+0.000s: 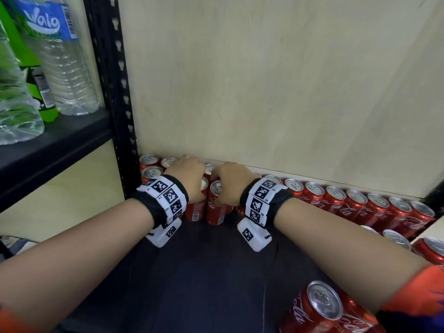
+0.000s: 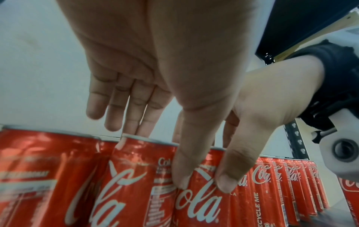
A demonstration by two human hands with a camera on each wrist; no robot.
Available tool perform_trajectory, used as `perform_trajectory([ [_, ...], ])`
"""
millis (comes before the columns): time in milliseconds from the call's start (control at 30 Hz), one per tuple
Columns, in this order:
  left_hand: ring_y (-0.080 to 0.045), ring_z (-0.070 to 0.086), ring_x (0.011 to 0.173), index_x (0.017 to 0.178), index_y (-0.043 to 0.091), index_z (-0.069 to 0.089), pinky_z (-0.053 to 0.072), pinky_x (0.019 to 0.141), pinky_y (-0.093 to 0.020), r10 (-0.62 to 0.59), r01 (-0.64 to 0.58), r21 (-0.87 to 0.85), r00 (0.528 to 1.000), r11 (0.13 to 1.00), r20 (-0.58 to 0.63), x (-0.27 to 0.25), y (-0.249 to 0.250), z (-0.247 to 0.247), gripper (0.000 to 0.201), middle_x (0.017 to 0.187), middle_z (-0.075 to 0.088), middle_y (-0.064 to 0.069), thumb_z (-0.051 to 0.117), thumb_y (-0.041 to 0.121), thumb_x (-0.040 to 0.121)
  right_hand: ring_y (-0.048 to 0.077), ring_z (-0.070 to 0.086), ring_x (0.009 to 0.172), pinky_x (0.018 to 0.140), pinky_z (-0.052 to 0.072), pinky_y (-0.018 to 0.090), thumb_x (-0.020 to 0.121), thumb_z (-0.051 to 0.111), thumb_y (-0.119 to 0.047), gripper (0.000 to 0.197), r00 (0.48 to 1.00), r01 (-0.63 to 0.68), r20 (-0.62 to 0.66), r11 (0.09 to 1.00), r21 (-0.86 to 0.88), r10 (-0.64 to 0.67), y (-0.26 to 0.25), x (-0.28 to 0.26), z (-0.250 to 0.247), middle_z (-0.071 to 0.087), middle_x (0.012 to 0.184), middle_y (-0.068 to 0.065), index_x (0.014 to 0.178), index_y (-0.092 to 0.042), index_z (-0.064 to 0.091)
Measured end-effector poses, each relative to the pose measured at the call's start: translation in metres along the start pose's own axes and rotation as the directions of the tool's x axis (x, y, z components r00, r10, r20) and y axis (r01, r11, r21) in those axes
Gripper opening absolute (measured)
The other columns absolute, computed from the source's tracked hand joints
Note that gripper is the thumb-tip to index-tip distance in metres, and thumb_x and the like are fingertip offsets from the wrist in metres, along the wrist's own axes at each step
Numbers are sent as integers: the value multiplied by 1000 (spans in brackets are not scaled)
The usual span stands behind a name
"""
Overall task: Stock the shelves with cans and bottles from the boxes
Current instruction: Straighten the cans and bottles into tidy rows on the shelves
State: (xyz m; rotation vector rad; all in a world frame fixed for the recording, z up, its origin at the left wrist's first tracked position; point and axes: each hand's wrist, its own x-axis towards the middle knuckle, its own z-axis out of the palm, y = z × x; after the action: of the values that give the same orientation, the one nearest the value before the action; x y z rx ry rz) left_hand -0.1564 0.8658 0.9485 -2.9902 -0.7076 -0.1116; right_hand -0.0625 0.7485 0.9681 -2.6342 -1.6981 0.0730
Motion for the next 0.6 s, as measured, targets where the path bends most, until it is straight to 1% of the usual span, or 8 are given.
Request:
perform_trajectory([
  [67,-20,61,85,94,19,61,57,73,-36,-36,37,-62,999,997,23,-2,6,1,33,97,64,-1,76,37,71,23,65,97,82,57,38,69,87,-34,55,1000,12,23,1000,10,-12,3,-2,3,66,108,2,118,-19,67],
  [100,-21,62,83,92,19,59,59,72,-38,-59,62,-67,998,996,38,-2,11,2,32,96,63,-1,76,34,70,23,66,96,80,57,37,70,87,-32,53,999,19,35,1000,13,-20,4,-3,5,66,107,2,118,-20,67],
  [167,-21,59,82,88,20,54,58,69,-38,-95,97,-36,994,995,63,-3,20,1,33,96,57,-2,78,31,69,22,66,91,72,55,33,72,86,-31,47,998,39,56,999,7,-39,8,-5,6,67,103,2,114,-21,68],
  [233,-19,55,79,88,20,53,52,61,-33,-111,113,-25,990,993,87,-3,29,-3,33,94,54,-1,80,28,71,20,66,87,67,53,32,74,86,-31,39,996,46,72,999,27,-48,12,-8,4,68,99,0,108,-20,70],
  [300,-17,59,75,89,15,61,49,57,-30,-122,127,-33,985,991,123,-1,35,-9,31,92,60,-1,83,26,70,19,68,86,69,56,32,73,87,-31,38,994,47,94,996,73,-54,20,-12,0,69,97,-2,106,-19,72],
  [433,-19,66,72,88,12,71,55,59,-31,-143,156,-63,973,986,180,-1,46,-28,37,82,70,-3,90,33,64,18,68,91,80,60,35,72,88,-32,46,991,55,116,988,147,-73,44,-29,-10,72,102,-3,113,-19,73],
  [500,-18,66,76,94,14,74,50,58,-28,-139,156,-86,975,984,175,-3,53,-39,46,88,71,-1,94,37,60,15,67,95,83,59,33,72,88,-34,52,987,86,124,986,145,-104,59,-42,-19,72,109,-5,120,-21,71],
  [600,-16,63,89,108,21,71,50,68,-28,-95,117,-146,984,982,151,-7,67,-54,59,105,69,2,96,40,58,12,61,97,81,52,27,73,88,-37,63,983,126,121,987,98,-138,80,-63,-33,67,121,-6,130,-22,66],
])
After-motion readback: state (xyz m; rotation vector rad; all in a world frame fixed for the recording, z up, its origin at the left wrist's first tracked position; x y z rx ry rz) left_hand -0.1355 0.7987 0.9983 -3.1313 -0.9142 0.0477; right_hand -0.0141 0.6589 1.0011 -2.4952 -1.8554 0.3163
